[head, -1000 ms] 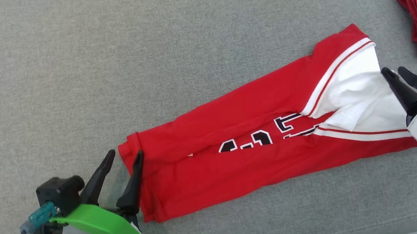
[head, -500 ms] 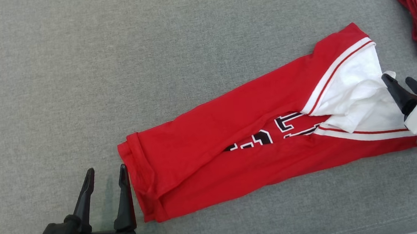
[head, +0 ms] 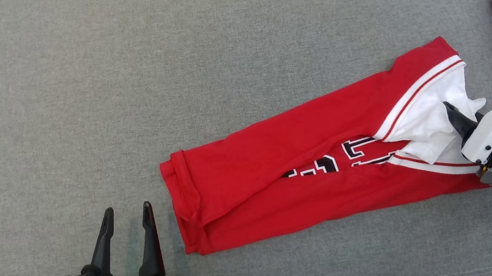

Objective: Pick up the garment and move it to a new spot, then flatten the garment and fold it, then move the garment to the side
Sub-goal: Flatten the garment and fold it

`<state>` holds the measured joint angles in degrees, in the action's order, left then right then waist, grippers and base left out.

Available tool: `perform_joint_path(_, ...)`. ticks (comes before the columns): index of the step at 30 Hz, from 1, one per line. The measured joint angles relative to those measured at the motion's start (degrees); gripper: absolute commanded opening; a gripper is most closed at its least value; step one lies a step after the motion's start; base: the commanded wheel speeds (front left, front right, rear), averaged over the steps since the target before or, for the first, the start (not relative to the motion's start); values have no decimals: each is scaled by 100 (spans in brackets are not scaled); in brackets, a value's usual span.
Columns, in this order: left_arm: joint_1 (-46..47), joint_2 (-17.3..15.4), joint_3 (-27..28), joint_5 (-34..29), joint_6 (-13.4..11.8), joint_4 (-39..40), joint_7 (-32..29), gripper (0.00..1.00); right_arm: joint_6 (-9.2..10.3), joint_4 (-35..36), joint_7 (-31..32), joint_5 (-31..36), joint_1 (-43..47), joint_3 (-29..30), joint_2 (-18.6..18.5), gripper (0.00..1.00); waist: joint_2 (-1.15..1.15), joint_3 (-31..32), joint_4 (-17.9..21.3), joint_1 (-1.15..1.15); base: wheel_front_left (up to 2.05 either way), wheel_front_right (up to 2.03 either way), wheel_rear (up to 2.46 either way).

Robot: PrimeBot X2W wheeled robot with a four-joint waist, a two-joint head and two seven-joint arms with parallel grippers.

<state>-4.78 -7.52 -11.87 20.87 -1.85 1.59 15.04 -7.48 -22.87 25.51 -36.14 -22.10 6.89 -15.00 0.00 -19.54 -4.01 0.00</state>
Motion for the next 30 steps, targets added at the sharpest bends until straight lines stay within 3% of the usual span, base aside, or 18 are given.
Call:
perform_joint_path(6,-29,287,278,-178,344,-225,1,100,-13,-389,-222,45,-72,149,-119,0,0,149,-49,0,0,0,0)
perform_joint_path(12,-142,428,459,-268,488,-392,1,100,-7,-98,-370,-189,-66,138,-270,0,0,350,-97,0,0,0,0)
perform_joint_path(24,-257,459,477,15,449,-514,1,100,-2,788,-73,-298,204,786,-995,0,0,746,-78,0,0,0,0)
perform_joint_path(30,-321,460,441,193,365,-514,0,100,-1,1833,568,-255,227,400,-1047,0,0,935,-95,0,0,0,0)
